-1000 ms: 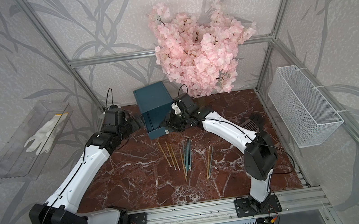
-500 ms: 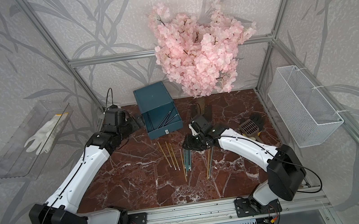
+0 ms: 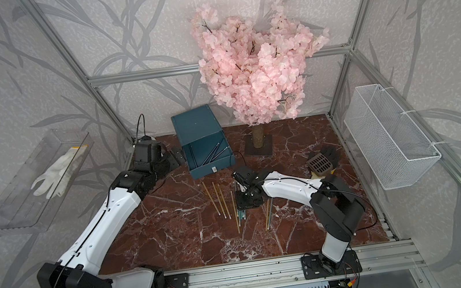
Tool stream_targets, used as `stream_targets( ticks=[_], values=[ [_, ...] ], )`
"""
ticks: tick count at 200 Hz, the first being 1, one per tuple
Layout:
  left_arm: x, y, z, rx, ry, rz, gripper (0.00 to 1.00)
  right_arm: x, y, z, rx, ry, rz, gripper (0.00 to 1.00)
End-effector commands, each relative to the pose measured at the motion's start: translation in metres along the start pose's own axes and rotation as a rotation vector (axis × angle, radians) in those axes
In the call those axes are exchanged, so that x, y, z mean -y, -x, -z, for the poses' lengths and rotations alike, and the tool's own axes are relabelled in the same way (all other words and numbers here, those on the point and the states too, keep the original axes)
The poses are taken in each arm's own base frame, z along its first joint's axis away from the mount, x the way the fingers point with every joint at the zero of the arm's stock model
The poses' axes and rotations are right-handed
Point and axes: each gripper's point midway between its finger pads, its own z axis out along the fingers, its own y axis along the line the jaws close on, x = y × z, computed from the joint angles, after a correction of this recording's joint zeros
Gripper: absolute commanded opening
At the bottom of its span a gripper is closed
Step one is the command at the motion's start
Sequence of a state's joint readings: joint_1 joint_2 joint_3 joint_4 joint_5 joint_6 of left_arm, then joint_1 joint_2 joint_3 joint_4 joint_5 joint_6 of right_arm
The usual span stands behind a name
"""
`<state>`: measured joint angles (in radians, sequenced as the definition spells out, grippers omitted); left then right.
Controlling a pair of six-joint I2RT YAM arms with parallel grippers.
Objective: Please place the pencils in the drawer according to their color
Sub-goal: Pick up the pencil from the center of the board.
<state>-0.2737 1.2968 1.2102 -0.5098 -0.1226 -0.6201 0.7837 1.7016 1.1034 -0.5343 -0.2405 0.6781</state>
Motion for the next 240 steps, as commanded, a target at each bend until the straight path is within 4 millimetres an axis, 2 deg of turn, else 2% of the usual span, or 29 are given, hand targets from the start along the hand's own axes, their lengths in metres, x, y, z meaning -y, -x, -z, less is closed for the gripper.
stream_targets(
  ticks=[1,134,202,240],
  values=[
    [-0.006,0.001,0.005,0.008,0.015,-0.01,1.0,0.003,-0.004,-0.011,-0.024,-0.017,0.023,0.35],
    [-0.007,0.001,0.005,0.011,0.02,-0.013,1.0,0.002,0.0,-0.037,-0.073,-0.03,0.026,0.31],
    [-0.007,0.002,0.006,0.016,0.02,-0.013,1.0,0.022,-0.01,-0.04,-0.092,-0.09,-0.003,0.3],
    [-0.007,0.003,0.007,0.017,0.02,-0.012,1.0,0.034,-0.017,-0.034,-0.094,-0.114,-0.018,0.3]
  ],
)
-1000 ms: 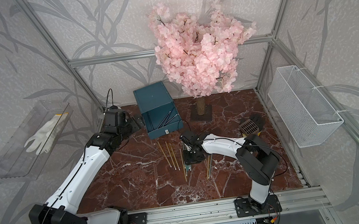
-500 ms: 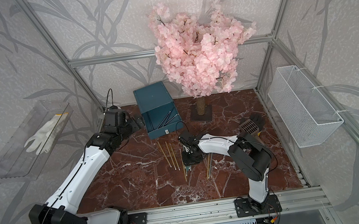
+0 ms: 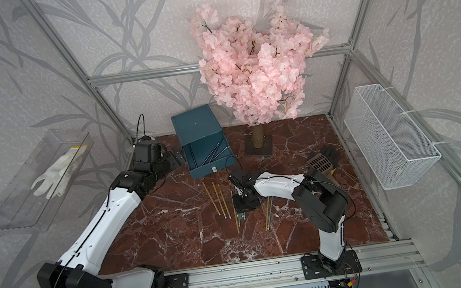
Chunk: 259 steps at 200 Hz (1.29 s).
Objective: Please place the pencils in the drawer according to their color
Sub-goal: Pick up the pencil from the center of the board.
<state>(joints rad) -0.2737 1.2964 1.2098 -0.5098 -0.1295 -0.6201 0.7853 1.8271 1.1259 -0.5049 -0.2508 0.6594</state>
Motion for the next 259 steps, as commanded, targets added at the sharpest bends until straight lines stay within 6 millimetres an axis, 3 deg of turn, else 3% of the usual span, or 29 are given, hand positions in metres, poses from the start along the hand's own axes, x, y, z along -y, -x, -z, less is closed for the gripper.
stream_targets(
  ticks=[1,56,131,196,259],
  values=[
    [-0.006,0.002,0.007,0.013,0.015,-0.012,1.0,0.025,-0.016,-0.001,-0.032,-0.079,-0.022,0.3],
    [-0.005,0.002,0.006,0.013,0.009,-0.009,1.0,0.032,-0.02,0.003,-0.038,-0.108,-0.023,0.29],
    [-0.003,0.004,0.006,0.013,0.004,-0.01,1.0,0.001,0.0,0.038,0.041,-0.025,-0.012,0.29],
    [-0.003,0.004,0.004,0.013,0.006,-0.008,1.0,-0.009,0.005,0.026,0.016,0.002,-0.015,0.29],
    [-0.005,0.001,0.002,0.006,0.014,-0.009,1.0,-0.004,0.003,0.009,-0.015,-0.013,-0.027,0.29]
  ],
)
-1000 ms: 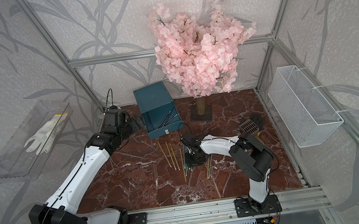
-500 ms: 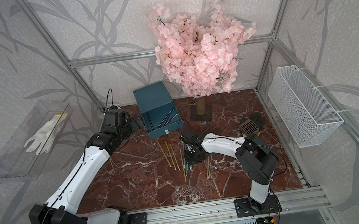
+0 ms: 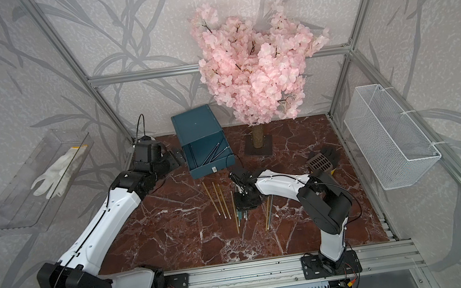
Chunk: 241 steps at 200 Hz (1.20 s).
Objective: Please place the pencils in the drawer according to their color
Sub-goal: Pick up the pencil from the center of the board.
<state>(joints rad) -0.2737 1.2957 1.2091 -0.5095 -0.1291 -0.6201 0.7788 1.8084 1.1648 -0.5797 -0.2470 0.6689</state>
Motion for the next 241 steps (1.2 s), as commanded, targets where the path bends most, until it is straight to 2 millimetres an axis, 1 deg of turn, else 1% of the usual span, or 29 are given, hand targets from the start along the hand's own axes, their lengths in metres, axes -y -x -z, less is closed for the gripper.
stream_targets(
  ticks=[1,34,64,135,178,226,241],
  values=[
    [-0.005,0.001,0.003,0.007,0.014,-0.008,1.0,-0.003,0.003,-0.005,-0.006,0.001,-0.007,0.28],
    [-0.006,0.001,0.002,0.009,0.017,-0.012,1.0,0.005,-0.004,-0.016,-0.033,-0.023,-0.016,0.28],
    [-0.006,0.001,0.002,0.008,0.018,-0.01,1.0,0.015,-0.01,-0.02,-0.049,-0.05,-0.026,0.27],
    [-0.007,0.001,0.002,0.01,0.02,-0.01,1.0,0.036,-0.022,-0.017,-0.078,-0.143,-0.018,0.26],
    [-0.006,0.001,0.002,0.011,0.017,-0.008,1.0,0.046,-0.028,-0.015,-0.095,-0.232,0.027,0.25],
    [-0.007,-0.001,0.001,0.008,0.019,-0.007,1.0,0.054,-0.033,-0.021,-0.121,-0.31,0.066,0.24],
    [-0.007,0.0,0.001,0.01,0.018,-0.008,1.0,0.056,-0.035,-0.025,-0.128,-0.329,0.073,0.21]
  ],
)
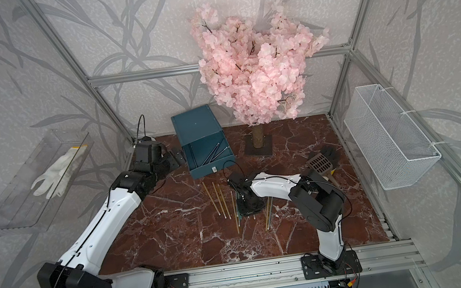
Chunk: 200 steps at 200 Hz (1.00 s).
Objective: Please place the pencils in the drawer according to their color
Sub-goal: Pick up the pencil from the center of the board.
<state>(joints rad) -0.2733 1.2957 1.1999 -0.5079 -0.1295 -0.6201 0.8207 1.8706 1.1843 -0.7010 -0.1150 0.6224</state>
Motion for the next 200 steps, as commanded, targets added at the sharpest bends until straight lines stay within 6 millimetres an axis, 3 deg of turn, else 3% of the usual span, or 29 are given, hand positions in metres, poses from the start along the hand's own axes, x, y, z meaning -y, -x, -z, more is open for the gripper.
stream_targets(
  ticks=[1,44,65,89,150,200],
  values=[
    [-0.005,0.002,0.003,0.015,0.013,-0.007,1.0,0.022,-0.017,-0.016,-0.07,-0.128,0.018,0.21],
    [-0.005,0.002,0.003,0.014,0.014,-0.008,1.0,0.026,-0.021,-0.028,-0.094,-0.139,-0.003,0.11],
    [-0.005,0.002,0.003,0.012,0.014,-0.007,1.0,0.026,-0.025,-0.031,-0.108,-0.132,-0.013,0.0],
    [-0.005,0.003,0.004,0.014,0.012,-0.009,1.0,0.022,-0.027,-0.027,-0.107,-0.102,-0.03,0.0],
    [-0.001,0.005,0.003,0.013,0.0,-0.006,1.0,0.0,-0.021,0.023,-0.023,0.067,-0.09,0.0],
    [0.003,0.007,0.001,0.012,-0.007,-0.007,1.0,-0.001,-0.037,0.063,-0.006,0.144,-0.086,0.0]
  ],
)
